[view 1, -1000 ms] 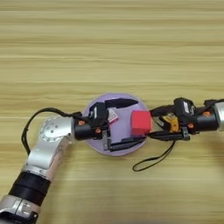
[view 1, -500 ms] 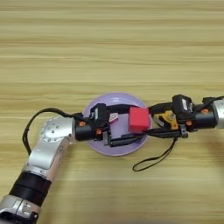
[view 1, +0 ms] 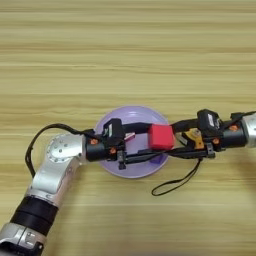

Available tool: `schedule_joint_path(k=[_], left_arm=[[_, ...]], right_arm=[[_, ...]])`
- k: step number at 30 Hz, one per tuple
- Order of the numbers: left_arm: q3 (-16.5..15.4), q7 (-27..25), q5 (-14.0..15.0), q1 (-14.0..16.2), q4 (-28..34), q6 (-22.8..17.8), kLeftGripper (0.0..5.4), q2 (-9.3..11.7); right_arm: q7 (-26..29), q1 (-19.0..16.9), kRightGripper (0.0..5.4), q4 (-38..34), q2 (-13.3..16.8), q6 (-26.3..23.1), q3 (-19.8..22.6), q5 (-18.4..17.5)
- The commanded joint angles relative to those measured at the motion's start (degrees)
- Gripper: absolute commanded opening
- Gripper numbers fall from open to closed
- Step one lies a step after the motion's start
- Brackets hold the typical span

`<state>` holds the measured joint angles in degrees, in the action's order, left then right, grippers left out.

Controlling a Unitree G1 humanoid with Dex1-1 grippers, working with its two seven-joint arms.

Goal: Move the objects on the table

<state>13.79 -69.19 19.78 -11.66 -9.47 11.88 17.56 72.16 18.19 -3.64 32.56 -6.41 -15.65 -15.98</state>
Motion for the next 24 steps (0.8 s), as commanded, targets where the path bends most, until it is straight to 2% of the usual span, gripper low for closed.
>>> schedule_joint_path(k=[1,19,24], left_arm=[[-0.3,-0.1,-0.1,-0.6,0.1,0.6,2.41,0.1],[-0.5,-0.1,-0.1,-0.6,-0.2,0.7,2.39,-0.1],[-0.6,0.0,-0.2,-0.7,-0.5,0.8,2.27,-0.1]], right_arm=[[-0.8,1.3,2.34,1.6,0.6,0.4,0.2,1.5],[-0.3,0.4,2.34,-1.8,1.0,-0.8,0.3,-0.1],[-0.4,0.6,3.04,-2.0,0.9,-0.9,0.4,-0.3]])
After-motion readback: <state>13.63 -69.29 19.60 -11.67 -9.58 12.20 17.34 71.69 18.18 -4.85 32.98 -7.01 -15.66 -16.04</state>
